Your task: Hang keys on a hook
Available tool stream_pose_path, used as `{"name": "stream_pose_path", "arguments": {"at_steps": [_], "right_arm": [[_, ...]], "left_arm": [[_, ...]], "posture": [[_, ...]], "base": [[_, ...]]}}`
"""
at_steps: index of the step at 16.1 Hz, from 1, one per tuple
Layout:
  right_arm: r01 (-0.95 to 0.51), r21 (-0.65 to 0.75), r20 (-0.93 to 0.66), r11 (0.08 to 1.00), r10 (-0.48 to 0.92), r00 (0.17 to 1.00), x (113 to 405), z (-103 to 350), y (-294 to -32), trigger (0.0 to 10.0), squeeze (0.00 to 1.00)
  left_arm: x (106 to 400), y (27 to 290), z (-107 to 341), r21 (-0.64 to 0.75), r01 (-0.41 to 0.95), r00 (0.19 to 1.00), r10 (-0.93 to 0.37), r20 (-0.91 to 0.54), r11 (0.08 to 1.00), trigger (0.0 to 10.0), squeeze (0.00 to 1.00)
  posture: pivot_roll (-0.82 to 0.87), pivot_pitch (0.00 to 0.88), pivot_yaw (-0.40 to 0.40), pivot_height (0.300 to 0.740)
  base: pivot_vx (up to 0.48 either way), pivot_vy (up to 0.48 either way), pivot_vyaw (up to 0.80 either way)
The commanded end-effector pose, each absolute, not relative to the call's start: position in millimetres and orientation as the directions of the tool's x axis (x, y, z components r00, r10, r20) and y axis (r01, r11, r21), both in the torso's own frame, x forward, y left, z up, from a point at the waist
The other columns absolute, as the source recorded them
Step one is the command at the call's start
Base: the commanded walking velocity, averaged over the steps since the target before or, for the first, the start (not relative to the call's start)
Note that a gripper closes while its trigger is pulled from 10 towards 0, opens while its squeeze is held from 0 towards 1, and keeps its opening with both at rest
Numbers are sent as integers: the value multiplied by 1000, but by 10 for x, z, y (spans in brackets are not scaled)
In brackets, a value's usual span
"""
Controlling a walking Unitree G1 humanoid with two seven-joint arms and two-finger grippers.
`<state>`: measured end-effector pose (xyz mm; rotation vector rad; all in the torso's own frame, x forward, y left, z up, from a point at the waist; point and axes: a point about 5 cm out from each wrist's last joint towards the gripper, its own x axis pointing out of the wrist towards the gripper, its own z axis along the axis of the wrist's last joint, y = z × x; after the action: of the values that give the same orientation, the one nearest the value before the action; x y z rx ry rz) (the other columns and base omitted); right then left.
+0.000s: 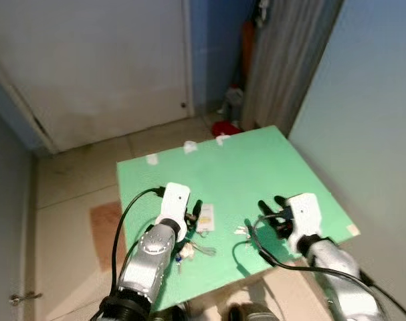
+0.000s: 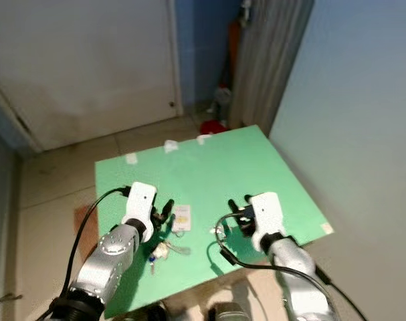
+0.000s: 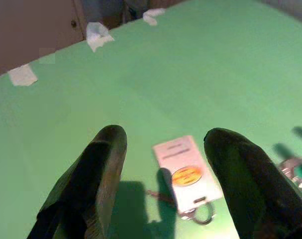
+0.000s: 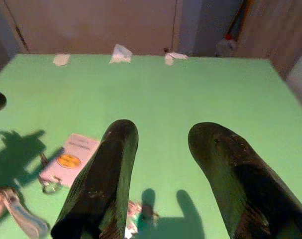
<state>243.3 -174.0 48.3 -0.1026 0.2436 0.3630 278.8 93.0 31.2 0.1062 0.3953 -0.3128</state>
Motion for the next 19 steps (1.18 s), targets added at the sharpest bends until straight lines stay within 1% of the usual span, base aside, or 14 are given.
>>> {"name": "stream_pose_path", "arguments": {"at_steps": [1,2,5,6,7,9,11,12,13,14,15,19], "right_arm": [[-356,-54,-262,933,331,906,2371,535,-1842,10000,0],[-351,-64,-285,934,320,904,2296,537,-1918,10000,0],[-347,-72,-324,935,307,895,2140,577,-2038,10000,0],[-357,-84,-339,930,310,888,2066,641,-2086,10000,0],[-359,-88,-351,929,308,884,2031,654,-2123,10000,0],[-357,-91,-367,930,302,880,1976,691,-2155,10000,0],[-358,-95,-381,929,298,875,1920,711,-2168,10000,0],[-355,-93,-387,930,295,874,1901,712,-2179,10000,0],[-354,-91,-391,931,294,872,1892,710,-2178,10000,0],[-359,-84,-400,930,298,866,1891,692,-2149,10000,0],[-364,-75,-401,928,306,863,1908,690,-2120,10000,0],[-375,-64,-393,925,322,861,1975,709,-2061,10000,0]], "left_arm": [[2812,929,328,121,293,888,-223,-401,948,10000,0],[2781,969,285,183,247,894,-151,-422,952,10000,0],[2637,837,117,166,283,863,-175,-475,945,10000,0],[2557,713,77,162,324,850,-212,-483,932,10000,0],[2507,655,30,148,333,841,-222,-493,931,10000,0],[2447,600,-30,178,336,836,-206,-509,925,10000,0],[2423,704,-22,228,254,848,-103,-519,940,10000,0],[2396,777,24,255,201,863,-47,-502,946,10000,0],[2379,818,55,280,179,876,-23,-483,943,10000,0],[2320,829,83,279,167,889,-21,-457,946,10000,0],[2290,794,52,265,183,881,-38,-471,947,10000,0],[2195,763,-8,238,186,849,-33,-528,953,10000,0]], "posture": [[-272,157,-6,740],[-287,187,-18,740],[-325,253,-53,740],[-341,284,-64,740],[-347,297,-70,740],[-371,325,-81,740],[-375,336,-81,740],[-369,336,-80,740],[-358,335,-77,740],[-339,327,-74,740],[-333,323,-74,740],[-318,316,-74,740]], "base": [[0,0,0],[0,0,0],[0,0,0],[0,0,0],[0,0,0],[0,0,0],[0,0,0],[0,0,0],[0,0,0],[0,0,0],[0,0,0],[0,0,0]]}}
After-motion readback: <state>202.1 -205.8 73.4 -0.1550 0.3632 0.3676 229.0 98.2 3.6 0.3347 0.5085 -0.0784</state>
